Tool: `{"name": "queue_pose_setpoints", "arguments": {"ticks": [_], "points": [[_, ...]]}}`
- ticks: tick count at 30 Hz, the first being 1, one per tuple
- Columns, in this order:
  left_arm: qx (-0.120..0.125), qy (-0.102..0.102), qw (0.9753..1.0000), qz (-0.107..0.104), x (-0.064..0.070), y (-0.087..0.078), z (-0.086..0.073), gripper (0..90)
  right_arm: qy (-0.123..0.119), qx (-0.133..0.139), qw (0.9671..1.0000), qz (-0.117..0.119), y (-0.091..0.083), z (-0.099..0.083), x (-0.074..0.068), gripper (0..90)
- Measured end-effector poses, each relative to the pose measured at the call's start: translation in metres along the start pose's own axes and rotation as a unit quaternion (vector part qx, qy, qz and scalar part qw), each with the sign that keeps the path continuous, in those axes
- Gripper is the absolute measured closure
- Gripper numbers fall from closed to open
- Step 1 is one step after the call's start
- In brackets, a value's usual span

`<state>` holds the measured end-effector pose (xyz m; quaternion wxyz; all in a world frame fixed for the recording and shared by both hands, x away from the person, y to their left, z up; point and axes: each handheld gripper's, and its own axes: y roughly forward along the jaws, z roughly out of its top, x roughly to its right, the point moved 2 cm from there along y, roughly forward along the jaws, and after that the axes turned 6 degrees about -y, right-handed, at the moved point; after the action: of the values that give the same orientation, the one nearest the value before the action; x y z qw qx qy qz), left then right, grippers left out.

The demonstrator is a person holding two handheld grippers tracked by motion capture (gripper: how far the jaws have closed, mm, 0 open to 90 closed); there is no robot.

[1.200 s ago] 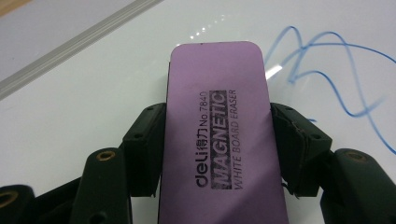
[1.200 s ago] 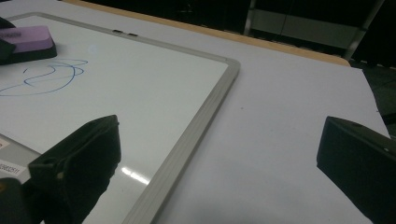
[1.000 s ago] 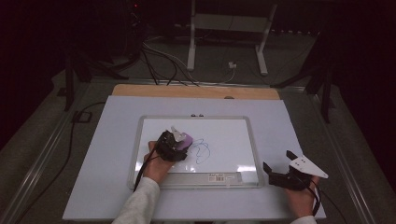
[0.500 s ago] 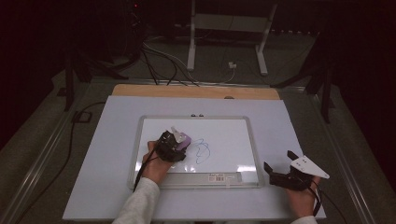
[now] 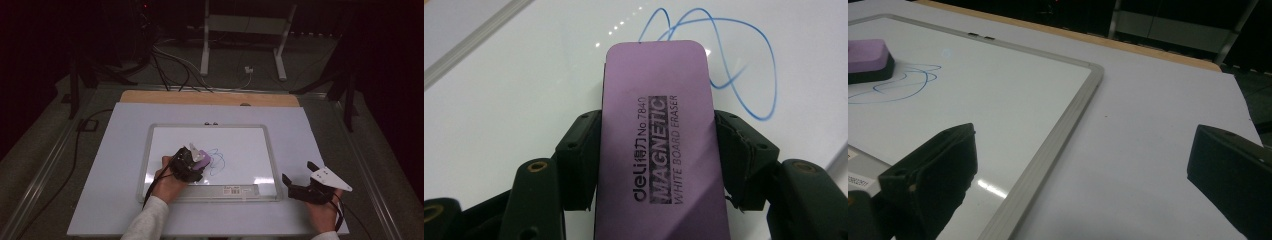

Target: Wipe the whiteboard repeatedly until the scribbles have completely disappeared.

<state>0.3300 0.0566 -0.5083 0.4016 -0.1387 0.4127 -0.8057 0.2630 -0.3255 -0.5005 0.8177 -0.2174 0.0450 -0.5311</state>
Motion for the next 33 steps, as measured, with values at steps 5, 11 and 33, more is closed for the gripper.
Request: {"name": "queue_pose_setpoints", "arguments": {"ticks": [5,11,33], "points": [[-0.004,-0.004,0.9992,0.04,-0.012,0.002,0.0,41.7,-0.001,0.0,1.0,0.0,0.0,0.0,-0.001,0.1],[-0.012,0.008,0.9993,0.033,-0.008,0.001,0.003,41.7,0.0,-0.001,1.0,0.0,0.001,0.0,0.0,0.1],[-0.005,-0.004,0.9996,0.029,-0.022,0.012,0.011,41.6,-0.002,-0.001,1.0,0.001,0.001,0.0,-0.001,0.1]]}}
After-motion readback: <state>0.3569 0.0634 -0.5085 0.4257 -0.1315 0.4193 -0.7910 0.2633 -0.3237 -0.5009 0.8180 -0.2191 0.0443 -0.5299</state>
